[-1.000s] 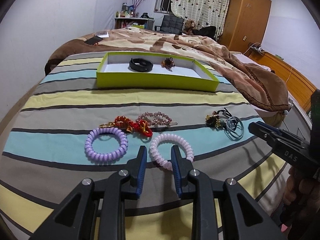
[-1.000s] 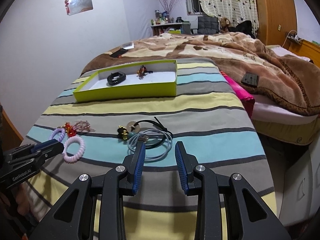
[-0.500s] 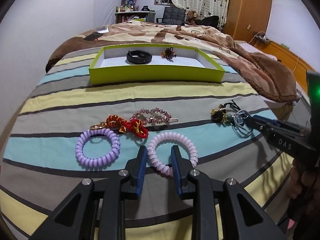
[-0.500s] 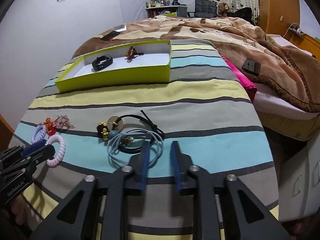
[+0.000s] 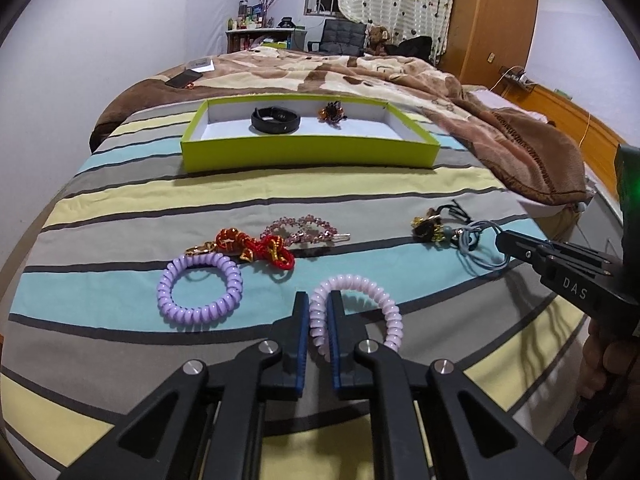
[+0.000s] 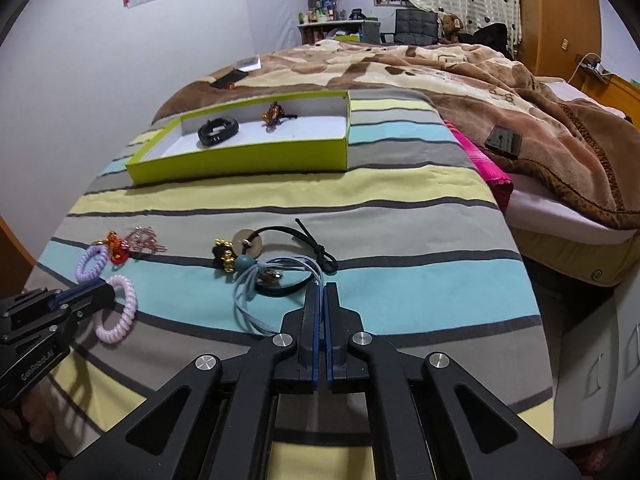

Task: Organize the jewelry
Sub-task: 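Carry the pink coil hair tie and earphone cable into the lime-green box with both grippers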

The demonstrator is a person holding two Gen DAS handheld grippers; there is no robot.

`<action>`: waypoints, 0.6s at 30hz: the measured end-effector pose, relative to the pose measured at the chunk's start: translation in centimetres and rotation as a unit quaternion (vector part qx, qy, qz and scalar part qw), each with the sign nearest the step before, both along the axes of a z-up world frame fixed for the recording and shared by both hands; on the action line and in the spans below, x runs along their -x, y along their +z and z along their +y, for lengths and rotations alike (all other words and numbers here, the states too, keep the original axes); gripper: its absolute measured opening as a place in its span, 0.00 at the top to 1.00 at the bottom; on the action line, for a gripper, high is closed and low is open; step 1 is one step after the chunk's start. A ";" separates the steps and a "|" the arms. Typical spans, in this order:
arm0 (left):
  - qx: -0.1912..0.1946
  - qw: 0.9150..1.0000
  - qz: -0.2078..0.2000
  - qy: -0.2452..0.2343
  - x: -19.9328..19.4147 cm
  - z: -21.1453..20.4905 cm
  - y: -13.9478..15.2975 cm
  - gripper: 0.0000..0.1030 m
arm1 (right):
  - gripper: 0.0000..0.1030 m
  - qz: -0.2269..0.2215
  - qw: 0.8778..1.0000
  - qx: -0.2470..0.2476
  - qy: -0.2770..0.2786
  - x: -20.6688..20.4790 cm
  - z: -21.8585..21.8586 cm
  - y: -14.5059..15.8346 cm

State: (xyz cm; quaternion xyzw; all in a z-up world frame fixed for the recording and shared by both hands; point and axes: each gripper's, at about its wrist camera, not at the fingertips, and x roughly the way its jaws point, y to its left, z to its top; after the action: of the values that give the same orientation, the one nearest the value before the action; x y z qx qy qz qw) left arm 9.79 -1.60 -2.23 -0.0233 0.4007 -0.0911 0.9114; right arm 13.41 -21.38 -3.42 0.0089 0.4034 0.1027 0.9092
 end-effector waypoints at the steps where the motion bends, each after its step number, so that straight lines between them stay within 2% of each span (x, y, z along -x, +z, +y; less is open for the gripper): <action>1: 0.000 1.000 -0.002 -0.001 0.1 -0.1 0.2 0.91 | 0.99 -0.004 1.000 -0.002 0.001 0.2 0.0 0.3; 18: 0.016 0.999 -0.045 -0.010 1.2 0.8 3.4 0.91 | 0.99 -0.055 0.998 -0.028 0.019 2.2 0.8 4.3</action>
State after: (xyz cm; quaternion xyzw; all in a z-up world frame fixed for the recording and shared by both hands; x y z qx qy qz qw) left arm 8.56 -0.83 1.17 -0.0294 0.3581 -0.1070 0.9271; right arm 11.19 -20.60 0.84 0.0209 0.3502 0.1312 0.9272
